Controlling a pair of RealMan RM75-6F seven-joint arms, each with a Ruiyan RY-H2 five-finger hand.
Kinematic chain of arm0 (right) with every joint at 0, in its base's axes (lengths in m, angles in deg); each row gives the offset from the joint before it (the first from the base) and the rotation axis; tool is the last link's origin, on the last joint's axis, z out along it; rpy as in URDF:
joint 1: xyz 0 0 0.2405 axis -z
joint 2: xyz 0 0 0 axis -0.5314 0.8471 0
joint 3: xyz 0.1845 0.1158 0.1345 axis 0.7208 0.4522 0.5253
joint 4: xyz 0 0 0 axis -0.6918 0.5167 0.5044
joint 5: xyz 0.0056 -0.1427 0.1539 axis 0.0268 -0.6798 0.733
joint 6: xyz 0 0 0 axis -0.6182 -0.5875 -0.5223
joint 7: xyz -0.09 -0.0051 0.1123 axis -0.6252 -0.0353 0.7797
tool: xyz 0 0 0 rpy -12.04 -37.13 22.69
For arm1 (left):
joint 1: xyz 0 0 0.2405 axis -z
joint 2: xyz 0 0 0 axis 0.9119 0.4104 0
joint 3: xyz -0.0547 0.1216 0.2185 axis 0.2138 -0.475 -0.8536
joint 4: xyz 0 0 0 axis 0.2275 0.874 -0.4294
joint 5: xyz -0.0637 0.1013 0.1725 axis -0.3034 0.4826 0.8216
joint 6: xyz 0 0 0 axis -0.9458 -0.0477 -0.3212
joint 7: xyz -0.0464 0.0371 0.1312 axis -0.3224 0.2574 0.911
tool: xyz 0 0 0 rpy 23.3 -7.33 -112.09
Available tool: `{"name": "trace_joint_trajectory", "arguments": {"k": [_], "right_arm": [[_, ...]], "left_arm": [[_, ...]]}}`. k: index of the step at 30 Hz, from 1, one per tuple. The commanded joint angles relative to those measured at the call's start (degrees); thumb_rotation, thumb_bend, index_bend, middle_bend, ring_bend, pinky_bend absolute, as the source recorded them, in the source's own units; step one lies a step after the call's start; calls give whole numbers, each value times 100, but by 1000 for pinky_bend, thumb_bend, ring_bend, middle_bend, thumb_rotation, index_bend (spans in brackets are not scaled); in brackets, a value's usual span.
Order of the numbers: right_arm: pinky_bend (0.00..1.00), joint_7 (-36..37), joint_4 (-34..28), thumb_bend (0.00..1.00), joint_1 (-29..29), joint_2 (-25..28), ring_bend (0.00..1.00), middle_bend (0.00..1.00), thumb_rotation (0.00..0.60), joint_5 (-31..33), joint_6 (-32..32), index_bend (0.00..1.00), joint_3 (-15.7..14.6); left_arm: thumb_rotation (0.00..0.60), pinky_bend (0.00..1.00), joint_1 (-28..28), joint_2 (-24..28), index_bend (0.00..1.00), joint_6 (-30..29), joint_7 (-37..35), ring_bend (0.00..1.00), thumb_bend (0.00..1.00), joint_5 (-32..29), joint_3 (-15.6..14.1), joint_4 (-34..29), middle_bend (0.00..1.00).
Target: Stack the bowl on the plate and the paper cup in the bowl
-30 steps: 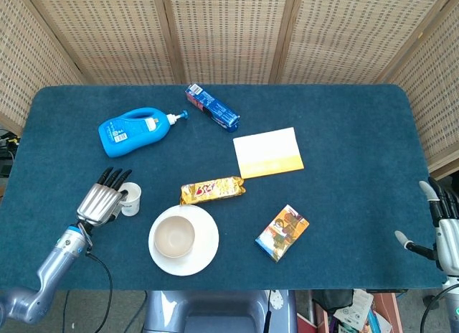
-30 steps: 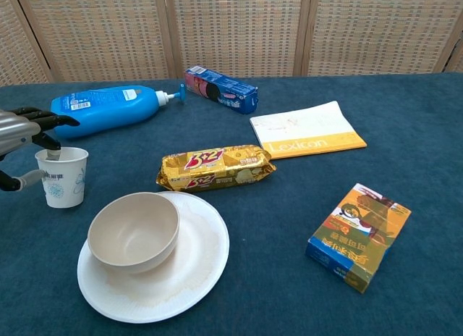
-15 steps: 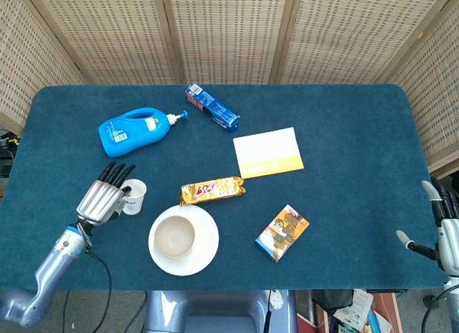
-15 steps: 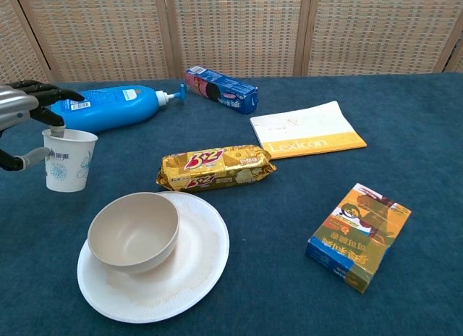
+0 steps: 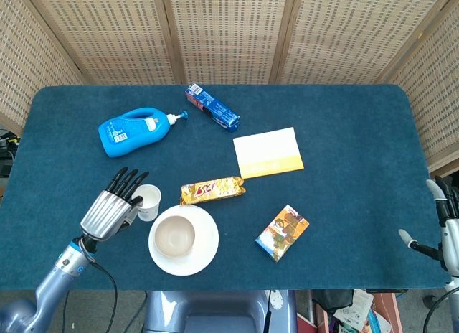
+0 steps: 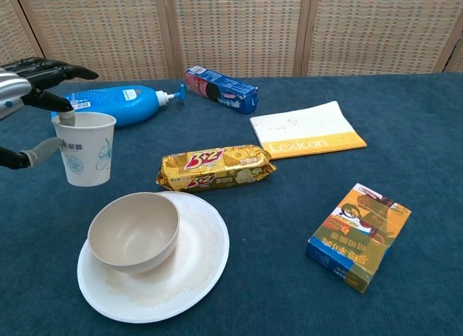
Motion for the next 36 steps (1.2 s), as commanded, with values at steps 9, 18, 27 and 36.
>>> {"name": "trace_joint_trajectory", "arguments": {"k": [9, 18, 27, 36], "right_arm": [[0, 15, -1, 150, 3, -3, 0, 0, 600, 14, -12, 0, 17], [0, 57, 14, 150, 15, -2, 0, 0, 600, 28, -34, 0, 34], [0, 116, 31, 150, 25, 4, 0, 0, 600, 71, -32, 0, 56], [0, 124, 29, 150, 36, 2, 0, 0, 600, 51, -70, 0, 64]], "left_arm": [[600, 0, -26, -402, 596, -15, -80, 0, 503, 349, -146, 219, 70], [600, 0, 43, -764, 596, -1, -74, 0, 503, 528, -111, 382, 70], [600, 0, 40, -921, 596, 78, -21, 0, 503, 683, -249, 493, 70], [600, 0, 14, -1111, 596, 47, -65, 0, 503, 820, -336, 860, 73]]}}
